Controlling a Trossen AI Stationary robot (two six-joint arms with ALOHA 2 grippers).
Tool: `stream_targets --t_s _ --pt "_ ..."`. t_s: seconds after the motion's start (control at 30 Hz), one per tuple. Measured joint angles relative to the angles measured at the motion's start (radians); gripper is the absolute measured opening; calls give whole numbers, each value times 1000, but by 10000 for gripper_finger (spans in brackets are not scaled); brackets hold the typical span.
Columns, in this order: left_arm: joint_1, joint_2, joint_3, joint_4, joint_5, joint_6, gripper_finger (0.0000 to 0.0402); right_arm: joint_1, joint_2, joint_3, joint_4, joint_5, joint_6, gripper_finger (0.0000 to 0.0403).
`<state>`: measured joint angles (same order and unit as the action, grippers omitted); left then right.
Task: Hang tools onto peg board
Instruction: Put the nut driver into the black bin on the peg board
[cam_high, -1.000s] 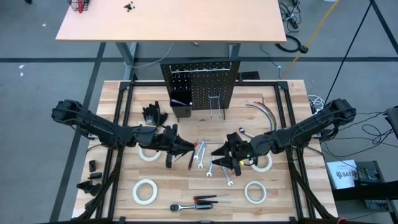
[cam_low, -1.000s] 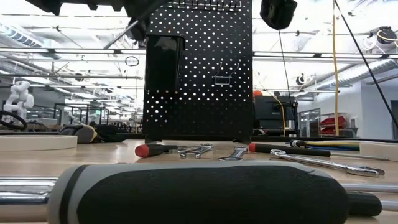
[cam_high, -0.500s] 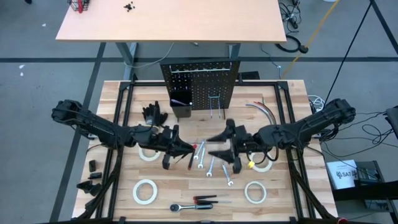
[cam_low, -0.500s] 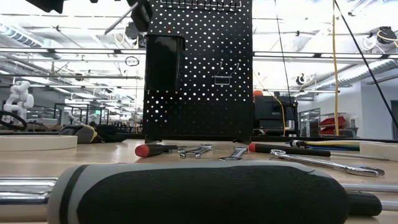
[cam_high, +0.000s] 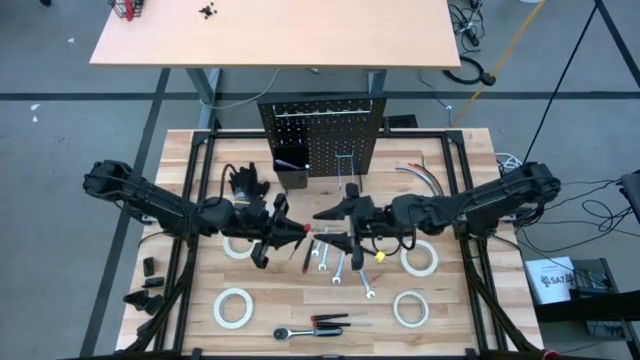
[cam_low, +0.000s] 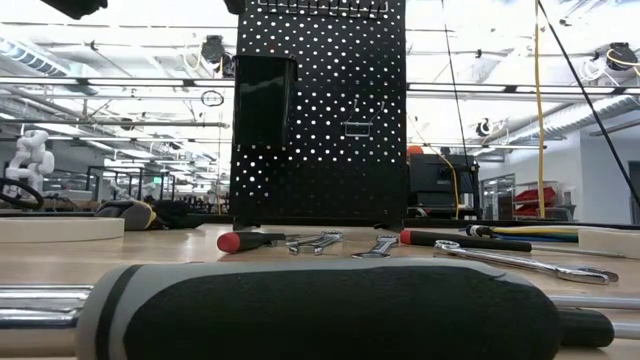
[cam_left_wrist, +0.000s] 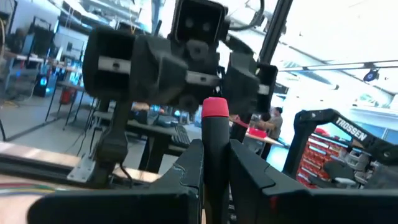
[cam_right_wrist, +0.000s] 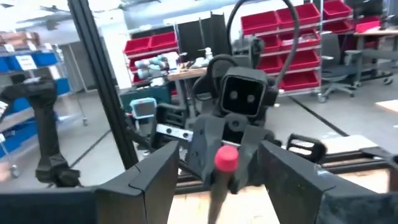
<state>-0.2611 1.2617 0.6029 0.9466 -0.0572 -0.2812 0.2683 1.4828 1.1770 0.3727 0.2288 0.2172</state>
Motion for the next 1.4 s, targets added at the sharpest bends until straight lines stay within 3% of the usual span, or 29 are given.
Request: stream_targets --t_s 0.83,1.4 --pt "40 0 0 26 -17 0 45 -53 93 0 130 -21 62 208" --pt "39 0 0 12 -25 -1 45 -59 106 0 153 -20 59 73"
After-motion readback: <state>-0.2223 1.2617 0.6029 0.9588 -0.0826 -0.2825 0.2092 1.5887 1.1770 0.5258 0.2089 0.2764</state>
